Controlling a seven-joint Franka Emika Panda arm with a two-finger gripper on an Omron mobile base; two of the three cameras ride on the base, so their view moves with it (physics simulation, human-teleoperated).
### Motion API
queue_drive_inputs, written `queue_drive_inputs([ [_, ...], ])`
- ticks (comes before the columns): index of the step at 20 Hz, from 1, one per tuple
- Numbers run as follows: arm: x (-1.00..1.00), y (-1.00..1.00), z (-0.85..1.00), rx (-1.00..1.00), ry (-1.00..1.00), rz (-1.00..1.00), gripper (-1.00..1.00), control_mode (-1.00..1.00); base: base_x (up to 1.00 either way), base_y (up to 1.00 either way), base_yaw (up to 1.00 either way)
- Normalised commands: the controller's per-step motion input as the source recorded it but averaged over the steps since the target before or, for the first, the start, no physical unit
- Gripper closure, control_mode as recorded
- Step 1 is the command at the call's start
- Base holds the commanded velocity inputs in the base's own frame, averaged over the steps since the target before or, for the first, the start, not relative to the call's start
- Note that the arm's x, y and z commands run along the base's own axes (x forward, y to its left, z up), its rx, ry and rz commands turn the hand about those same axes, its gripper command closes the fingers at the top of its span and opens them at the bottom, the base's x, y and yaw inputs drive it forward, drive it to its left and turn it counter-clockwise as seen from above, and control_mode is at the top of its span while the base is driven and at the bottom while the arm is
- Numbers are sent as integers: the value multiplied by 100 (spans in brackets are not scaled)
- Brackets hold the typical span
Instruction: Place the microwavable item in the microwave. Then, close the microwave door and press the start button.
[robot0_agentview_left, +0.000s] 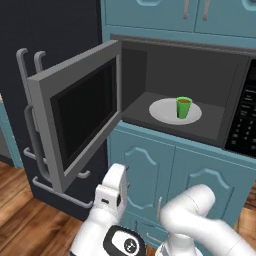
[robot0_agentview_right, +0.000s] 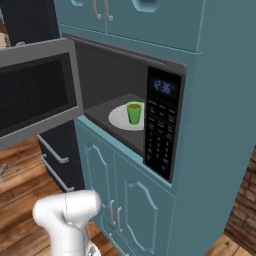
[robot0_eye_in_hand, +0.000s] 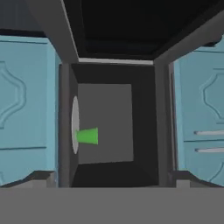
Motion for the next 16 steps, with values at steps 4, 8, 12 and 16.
queue_drive_inputs([
  [4, 1, 100, -7, -6, 1, 4, -100, -100, 0, 0, 0],
  [8, 13, 100, -9, -8, 6, 5, -100, -100, 0, 0, 0],
  [12, 1, 100, -19, -4, 7, 8, -100, -100, 0, 0, 0],
  [16, 0, 100, -46, 0, 7, 10, -100, -100, 0, 0, 0],
])
